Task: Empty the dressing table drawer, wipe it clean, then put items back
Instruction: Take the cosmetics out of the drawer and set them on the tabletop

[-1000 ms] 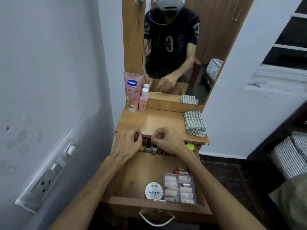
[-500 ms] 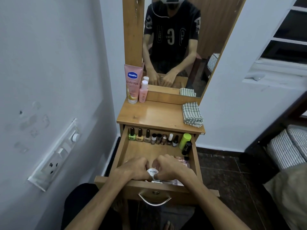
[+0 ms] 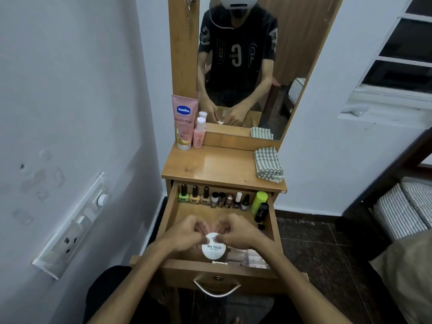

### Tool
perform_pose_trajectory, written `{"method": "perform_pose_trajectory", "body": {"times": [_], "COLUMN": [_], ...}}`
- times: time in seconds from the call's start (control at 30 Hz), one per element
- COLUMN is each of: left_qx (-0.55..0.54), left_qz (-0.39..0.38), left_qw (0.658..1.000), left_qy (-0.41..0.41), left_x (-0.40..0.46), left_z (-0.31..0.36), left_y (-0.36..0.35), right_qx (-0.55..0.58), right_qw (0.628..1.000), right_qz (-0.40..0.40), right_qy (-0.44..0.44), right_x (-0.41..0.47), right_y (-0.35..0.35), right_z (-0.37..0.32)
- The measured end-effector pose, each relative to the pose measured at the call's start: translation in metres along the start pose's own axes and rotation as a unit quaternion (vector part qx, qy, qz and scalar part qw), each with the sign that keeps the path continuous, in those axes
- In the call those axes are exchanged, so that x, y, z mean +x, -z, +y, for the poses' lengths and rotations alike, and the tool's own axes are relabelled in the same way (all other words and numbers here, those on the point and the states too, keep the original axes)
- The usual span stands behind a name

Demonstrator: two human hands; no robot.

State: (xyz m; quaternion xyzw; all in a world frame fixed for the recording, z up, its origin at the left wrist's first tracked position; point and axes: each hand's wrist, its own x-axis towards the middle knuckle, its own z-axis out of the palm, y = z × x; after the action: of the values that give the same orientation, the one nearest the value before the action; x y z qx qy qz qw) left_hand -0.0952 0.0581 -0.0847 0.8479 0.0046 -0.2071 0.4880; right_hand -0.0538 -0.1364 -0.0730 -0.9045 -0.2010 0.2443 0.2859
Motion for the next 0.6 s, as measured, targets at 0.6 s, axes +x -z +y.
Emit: {"method": "perform_pose_trajectory", "body": {"times": [0.6], "left_qx": [-0.023], "left_qz": [0.287], "left_qw": [0.952], "left_qy": [-0.102], "left_x": [0.058], "left_z": [0.056], "left_y": [0.112], "right_qx": [0.363], "right_qw": [0.888], "right_qz": [0.262], "right_qy": [-0.102], "right_x": [0.141], "right_y": [0.065], "right_z": [-0.084]}}
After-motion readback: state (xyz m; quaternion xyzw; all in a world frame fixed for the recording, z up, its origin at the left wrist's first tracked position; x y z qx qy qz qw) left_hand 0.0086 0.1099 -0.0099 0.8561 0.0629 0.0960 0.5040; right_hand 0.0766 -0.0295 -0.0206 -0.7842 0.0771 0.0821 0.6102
